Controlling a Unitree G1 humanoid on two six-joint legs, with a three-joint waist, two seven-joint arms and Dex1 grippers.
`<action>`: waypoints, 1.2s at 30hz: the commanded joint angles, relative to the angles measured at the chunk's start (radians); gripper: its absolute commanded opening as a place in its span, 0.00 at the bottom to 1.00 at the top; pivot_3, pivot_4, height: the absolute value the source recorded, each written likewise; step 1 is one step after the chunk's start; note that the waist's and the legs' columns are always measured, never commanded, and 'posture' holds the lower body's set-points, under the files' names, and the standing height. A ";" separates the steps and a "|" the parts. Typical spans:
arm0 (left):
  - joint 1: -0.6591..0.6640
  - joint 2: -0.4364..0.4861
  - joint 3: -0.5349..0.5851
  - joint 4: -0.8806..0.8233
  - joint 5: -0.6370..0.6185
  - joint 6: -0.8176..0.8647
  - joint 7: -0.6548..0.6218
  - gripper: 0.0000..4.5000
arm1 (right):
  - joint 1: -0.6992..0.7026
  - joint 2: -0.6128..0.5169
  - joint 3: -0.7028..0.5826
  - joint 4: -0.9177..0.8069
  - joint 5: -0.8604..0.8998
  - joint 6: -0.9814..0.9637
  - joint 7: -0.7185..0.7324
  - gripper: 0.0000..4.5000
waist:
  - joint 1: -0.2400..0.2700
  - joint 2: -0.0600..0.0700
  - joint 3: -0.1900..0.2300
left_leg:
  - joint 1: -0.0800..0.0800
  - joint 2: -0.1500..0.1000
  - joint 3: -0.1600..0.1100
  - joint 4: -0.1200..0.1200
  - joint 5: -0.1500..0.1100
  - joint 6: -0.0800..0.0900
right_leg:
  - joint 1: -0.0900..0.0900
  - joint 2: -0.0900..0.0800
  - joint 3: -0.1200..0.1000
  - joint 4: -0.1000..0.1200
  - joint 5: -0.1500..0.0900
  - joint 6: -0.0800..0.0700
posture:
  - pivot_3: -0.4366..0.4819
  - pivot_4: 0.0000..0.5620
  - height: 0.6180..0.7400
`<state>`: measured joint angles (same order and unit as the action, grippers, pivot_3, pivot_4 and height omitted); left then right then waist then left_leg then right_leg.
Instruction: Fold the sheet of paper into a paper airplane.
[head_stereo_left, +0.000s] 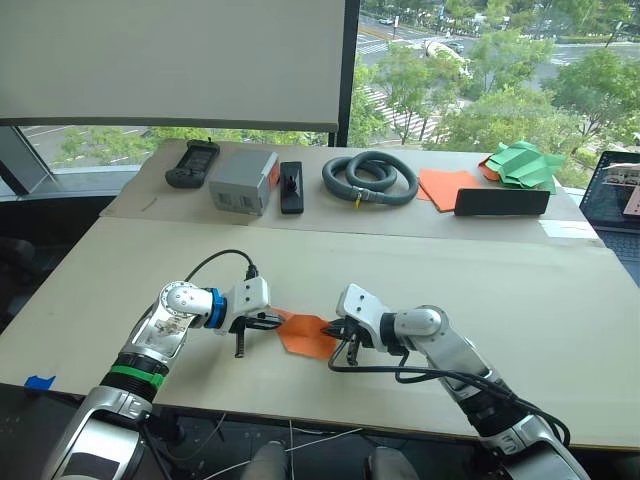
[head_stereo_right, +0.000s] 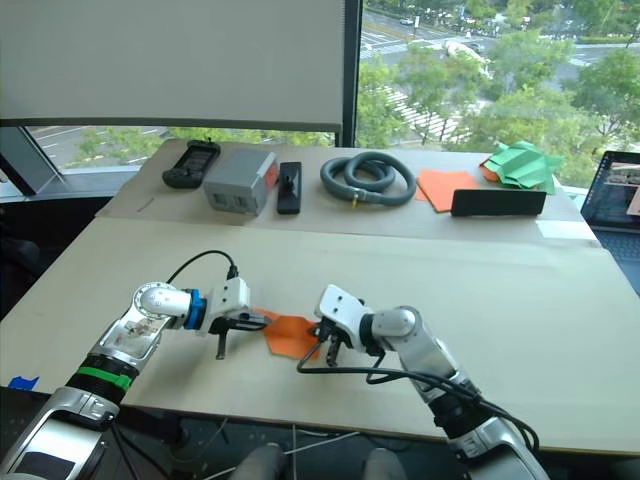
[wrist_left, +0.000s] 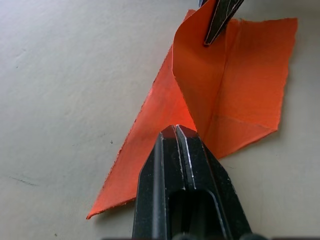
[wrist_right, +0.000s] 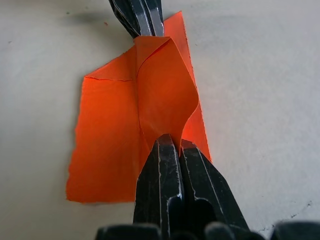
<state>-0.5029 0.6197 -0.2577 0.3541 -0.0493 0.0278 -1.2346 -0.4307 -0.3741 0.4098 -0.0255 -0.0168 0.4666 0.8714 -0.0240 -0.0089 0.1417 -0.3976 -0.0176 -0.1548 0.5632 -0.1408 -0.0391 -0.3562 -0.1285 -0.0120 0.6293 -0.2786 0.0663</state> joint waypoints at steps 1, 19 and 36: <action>0.002 0.037 0.028 -0.038 -0.002 0.037 0.006 0.00 | -0.008 -0.005 0.012 0.051 -0.029 0.027 -0.027 0.01 | -0.003 0.000 0.000 | 0.000 0.000 0.000 0.000 0.000 0.000 | 0.000 0.000 0.000 0.000 0.000 0.000 | 0.48 0.27 0.69; 0.027 0.029 0.065 -0.189 -0.165 0.282 -0.009 0.00 | -0.027 0.003 0.037 0.081 -0.043 0.032 -0.039 0.01 | -0.015 0.000 0.000 | -0.001 0.000 -0.001 -0.002 0.000 0.000 | -0.002 0.000 0.000 0.001 0.000 0.000 | 0.48 0.27 0.69; 0.017 -0.017 -0.001 0.022 -0.039 0.116 -0.006 0.00 | -0.045 0.059 -0.074 -0.060 0.047 0.004 -0.108 0.56 | -0.012 0.000 0.000 | -0.001 0.000 -0.001 -0.003 0.000 0.000 | -0.003 0.000 0.000 0.000 0.000 0.000 | 0.48 0.27 0.69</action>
<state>-0.4969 0.5998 -0.2384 0.3539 -0.1176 0.1425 -1.2401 -0.4588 -0.3253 0.3738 -0.0075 -0.0063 0.4843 0.7683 -0.0361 -0.0086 0.1421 -0.3996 -0.0178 -0.1562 0.5605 -0.1408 -0.0393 -0.3602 -0.1282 -0.0120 0.6297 -0.2785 0.0663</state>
